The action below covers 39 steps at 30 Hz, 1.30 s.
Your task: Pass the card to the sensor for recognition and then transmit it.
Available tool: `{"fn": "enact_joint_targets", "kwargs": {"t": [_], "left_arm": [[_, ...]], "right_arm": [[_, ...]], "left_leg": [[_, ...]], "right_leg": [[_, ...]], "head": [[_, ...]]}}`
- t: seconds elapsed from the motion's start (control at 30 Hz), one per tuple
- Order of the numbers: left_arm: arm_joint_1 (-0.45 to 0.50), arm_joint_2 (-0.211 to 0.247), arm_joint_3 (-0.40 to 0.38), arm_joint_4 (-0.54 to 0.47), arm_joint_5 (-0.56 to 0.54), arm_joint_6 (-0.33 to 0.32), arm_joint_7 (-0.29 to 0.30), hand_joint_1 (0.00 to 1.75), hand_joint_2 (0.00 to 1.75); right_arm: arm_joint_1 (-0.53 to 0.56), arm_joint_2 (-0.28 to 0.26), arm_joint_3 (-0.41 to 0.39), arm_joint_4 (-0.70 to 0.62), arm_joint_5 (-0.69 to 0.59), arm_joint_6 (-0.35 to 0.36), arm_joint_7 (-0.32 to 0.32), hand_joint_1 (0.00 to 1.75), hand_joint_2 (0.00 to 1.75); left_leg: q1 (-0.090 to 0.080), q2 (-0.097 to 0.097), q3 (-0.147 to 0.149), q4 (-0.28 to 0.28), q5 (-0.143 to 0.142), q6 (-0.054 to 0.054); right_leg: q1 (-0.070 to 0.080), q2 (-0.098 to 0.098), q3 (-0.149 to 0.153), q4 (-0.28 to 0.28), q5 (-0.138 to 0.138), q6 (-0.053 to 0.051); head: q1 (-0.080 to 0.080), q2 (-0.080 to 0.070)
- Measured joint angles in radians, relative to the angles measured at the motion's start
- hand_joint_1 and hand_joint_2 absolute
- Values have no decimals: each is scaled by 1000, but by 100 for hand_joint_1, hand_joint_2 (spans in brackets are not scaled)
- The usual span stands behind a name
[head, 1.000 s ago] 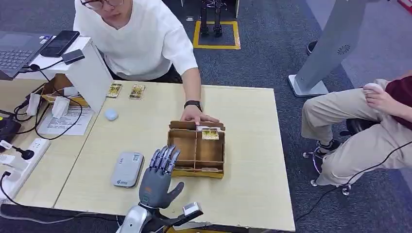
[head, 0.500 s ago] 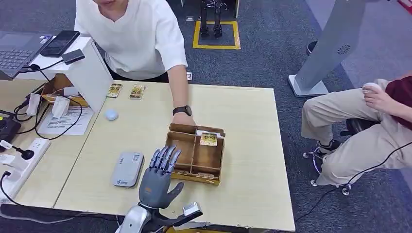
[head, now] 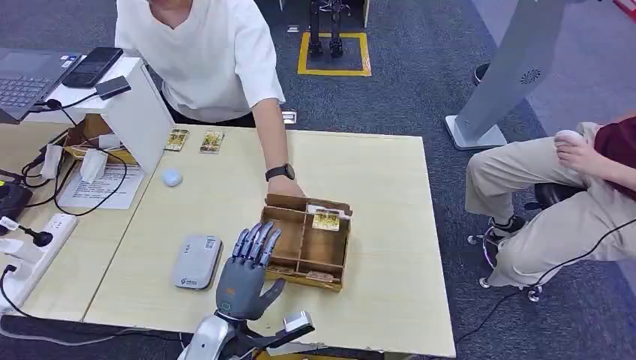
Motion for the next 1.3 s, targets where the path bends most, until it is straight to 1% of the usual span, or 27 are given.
{"fn": "enact_joint_targets", "kwargs": {"t": [0.03,0.07,0.1,0.4,0.47,0.5,0.57,0.7,0.73,0.9,0.93,1.0,1.03,1.07,1.1,1.13,1.2,1.3], "left_arm": [[-1,0,0,1,2,0,0,65,175],[-2,0,0,3,4,0,0,119,175],[-3,0,0,7,5,0,0,143,175],[-8,0,-3,37,5,2,0,145,175],[-13,0,-5,41,5,4,0,154,175],[-16,0,-6,42,5,5,0,166,175],[-21,0,-11,45,5,7,0,175,175],[-32,0,-18,61,2,10,0,173,175],[-36,0,-18,66,1,10,0,175,175],[-48,0,-35,105,-4,-8,-3,175,175],[-49,-1,-36,109,-5,-9,-3,169,175],[-49,-1,-37,118,-5,-9,-3,152,175],[-50,-1,-38,122,-4,-11,-3,77,175],[-51,-1,-40,127,-1,-15,-7,21,175],[-53,-1,-44,133,5,-27,-10,5,175],[-55,-1,-51,138,10,-39,-12,0,175],[-54,0,-55,151,15,-51,-13,0,175],[-54,0,-63,161,21,-43,-7,0,175]], "right_arm": [[0,0,0,0,0,0,0,0,175],[0,0,0,0,0,0,0,0,175],[0,0,1,0,0,0,1,0,175],[0,0,2,0,1,0,1,0,175],[-1,0,2,0,1,0,1,0,175],[-1,0,2,0,1,0,1,0,175],[-1,0,2,0,1,0,1,0,175],[-1,0,2,0,3,0,1,0,175],[-1,0,2,0,3,0,1,0,175],[-5,0,3,0,4,0,1,0,175],[-5,0,3,0,4,0,1,0,175],[-6,0,3,0,4,0,1,0,175],[-6,0,3,0,4,0,1,0,175],[-6,0,4,0,4,0,1,0,175],[-6,0,5,0,4,0,1,0,175],[-6,0,7,0,3,0,0,0,175],[-7,0,11,0,3,0,0,0,175],[-8,0,15,0,3,0,1,0,175]], "left_leg": [[0,0,0,0,0,0],[0,0,0,0,0,0],[0,0,0,0,0,0],[0,0,0,0,0,0],[0,0,0,0,0,0],[0,0,0,0,0,0],[0,0,0,0,0,0],[0,0,0,0,0,0],[0,0,1,0,0,0],[0,0,1,0,0,0],[0,0,1,0,0,0],[0,0,1,0,0,0],[0,0,1,0,0,0],[0,0,1,0,0,0],[0,0,1,0,0,0],[0,0,1,0,0,0],[0,0,1,0,0,0],[0,0,1,0,0,0]], "right_leg": [[0,0,0,0,0,0],[0,0,0,0,0,0],[0,0,0,0,0,0],[0,0,0,0,0,0],[0,0,0,0,0,0],[0,0,0,0,0,0],[0,0,0,0,0,0],[0,0,1,0,0,0],[0,0,1,0,0,0],[0,0,1,0,0,0],[0,0,1,0,0,0],[0,0,1,0,0,0],[0,0,1,0,0,0],[0,0,1,0,0,0],[0,0,1,0,0,0],[0,0,1,0,0,0],[0,0,1,0,0,0],[0,0,1,0,0,0]], "head": [[0,0],[0,0],[0,0],[0,0],[0,0],[0,0],[0,0],[0,0],[0,0],[0,0],[0,0],[0,0],[0,0],[0,0],[0,0],[0,0],[0,0],[0,0]]}}
